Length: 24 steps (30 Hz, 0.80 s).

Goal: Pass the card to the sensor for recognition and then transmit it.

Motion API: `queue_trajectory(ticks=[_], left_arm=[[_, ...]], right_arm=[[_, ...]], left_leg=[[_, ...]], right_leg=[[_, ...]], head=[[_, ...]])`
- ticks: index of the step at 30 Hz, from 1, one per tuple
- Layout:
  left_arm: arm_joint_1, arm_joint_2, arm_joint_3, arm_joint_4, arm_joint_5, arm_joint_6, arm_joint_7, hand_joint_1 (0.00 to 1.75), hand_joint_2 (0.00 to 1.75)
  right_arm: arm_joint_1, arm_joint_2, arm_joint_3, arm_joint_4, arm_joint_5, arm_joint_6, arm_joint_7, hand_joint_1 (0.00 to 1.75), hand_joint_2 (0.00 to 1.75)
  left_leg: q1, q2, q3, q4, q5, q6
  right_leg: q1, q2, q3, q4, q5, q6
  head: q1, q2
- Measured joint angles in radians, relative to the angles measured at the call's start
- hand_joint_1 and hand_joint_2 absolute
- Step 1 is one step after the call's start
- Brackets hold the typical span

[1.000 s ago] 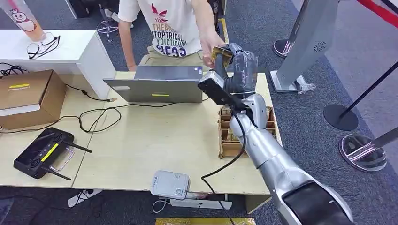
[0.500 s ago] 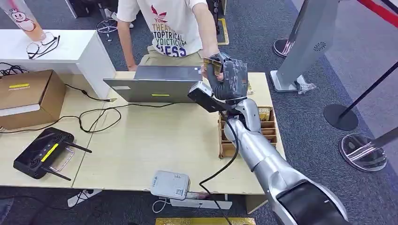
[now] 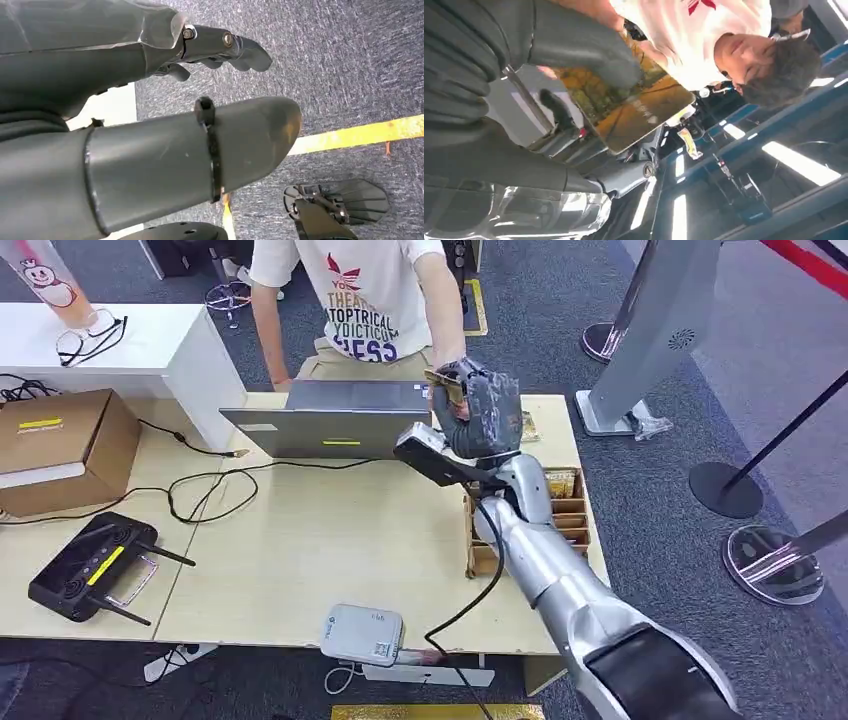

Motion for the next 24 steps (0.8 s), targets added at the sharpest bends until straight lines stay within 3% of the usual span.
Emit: queue_trajectory(ticks=[24], left_arm=[[0.011,0.012,0.000,0.000,0.014,0.000,-0.006,0.00,0.00]], right_arm=[[-0.002,0.026,0.000,0.041,0.013,0.000,0.010,0.00,1.75]], left_leg=[[0.000,0.000,0.000,0.000,0.000,0.000]], right_leg=[[0.000,0.000,0.000,0.000,0.000,0.000]], head=[[0.000,0.000]])
